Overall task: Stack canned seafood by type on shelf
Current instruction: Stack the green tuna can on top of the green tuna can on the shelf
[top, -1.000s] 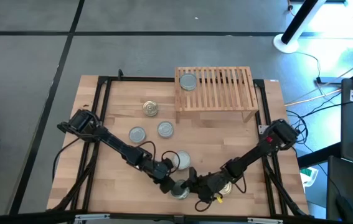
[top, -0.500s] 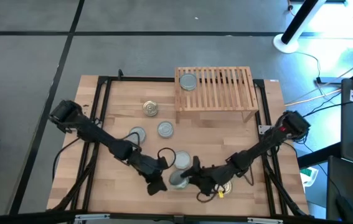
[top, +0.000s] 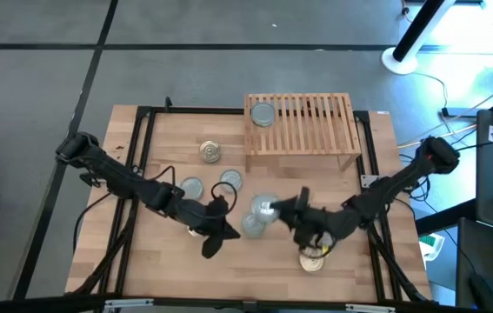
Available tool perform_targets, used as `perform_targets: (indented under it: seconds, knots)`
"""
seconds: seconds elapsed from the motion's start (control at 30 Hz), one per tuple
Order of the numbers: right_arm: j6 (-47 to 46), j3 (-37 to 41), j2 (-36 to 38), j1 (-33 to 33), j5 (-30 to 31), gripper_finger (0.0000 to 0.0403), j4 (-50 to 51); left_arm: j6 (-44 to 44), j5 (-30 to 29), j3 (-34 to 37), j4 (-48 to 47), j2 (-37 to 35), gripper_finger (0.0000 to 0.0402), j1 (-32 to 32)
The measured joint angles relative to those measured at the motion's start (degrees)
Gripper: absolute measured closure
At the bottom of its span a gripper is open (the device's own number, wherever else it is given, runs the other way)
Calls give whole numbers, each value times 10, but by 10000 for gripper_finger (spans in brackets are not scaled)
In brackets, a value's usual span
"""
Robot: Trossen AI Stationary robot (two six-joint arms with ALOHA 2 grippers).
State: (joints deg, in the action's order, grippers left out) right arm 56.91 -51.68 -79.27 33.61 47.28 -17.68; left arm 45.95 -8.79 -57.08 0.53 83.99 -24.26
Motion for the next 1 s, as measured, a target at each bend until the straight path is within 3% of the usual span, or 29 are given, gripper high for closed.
perform_targets:
  seconds: [0.13,0.3,0.67,0.83,1.0]
  knots:
    - [56,-1,40,-49,41,258,0,-46,-12,0,1,-3,399,34]
    - [96,-1,68,-149,33,253,0,-108,-11,0,8,-3,400,98]
    - [85,-1,45,-403,-176,253,34,-378,-9,0,166,-3,399,234]
    - [80,-1,19,-464,-241,254,24,-477,-8,0,240,-3,400,293]
    - [81,-1,-10,-502,-273,252,13,-506,-9,0,257,-2,400,337]
